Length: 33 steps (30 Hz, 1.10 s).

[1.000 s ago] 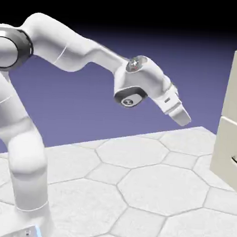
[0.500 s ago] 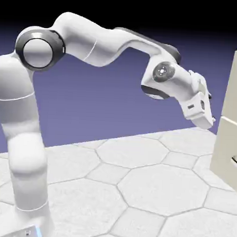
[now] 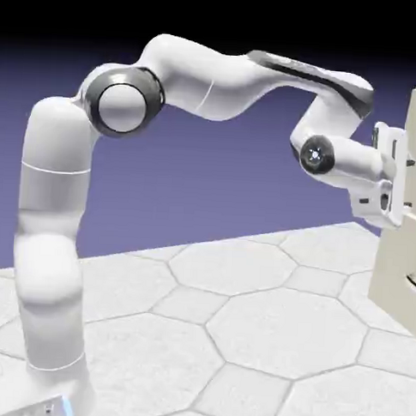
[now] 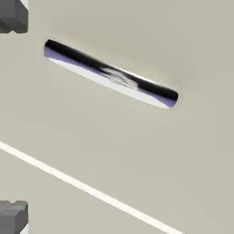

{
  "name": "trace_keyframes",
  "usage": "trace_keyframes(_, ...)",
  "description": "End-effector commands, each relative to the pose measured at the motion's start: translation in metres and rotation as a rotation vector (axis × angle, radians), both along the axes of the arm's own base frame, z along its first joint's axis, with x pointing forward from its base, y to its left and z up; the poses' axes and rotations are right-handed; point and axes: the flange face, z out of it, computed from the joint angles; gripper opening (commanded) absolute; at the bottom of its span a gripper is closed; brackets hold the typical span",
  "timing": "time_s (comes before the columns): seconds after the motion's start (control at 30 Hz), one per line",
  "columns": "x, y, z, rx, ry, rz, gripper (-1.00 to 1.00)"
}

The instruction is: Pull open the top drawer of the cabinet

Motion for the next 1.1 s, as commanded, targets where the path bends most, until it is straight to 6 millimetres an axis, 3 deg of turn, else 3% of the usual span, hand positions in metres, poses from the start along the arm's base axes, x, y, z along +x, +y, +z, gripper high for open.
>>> trace_keyframes(0.0,0.005,0.000,-0.001,0.022,-0.014,-0.011,0.00)
trace_keyframes(0.5,0.081,0.016,-0.018,0.331,-0.240,-0.161,0.00)
trace_keyframes(0.83,0.132,0.016,-0.018,0.334,-0.242,-0.162,0.00)
trace_keyframes(0.87,0.132,0.016,-0.018,0.334,-0.242,-0.162,-1.00)
trace_keyframes(1.07,0.109,0.016,-0.018,0.334,-0.242,-0.162,-1.00)
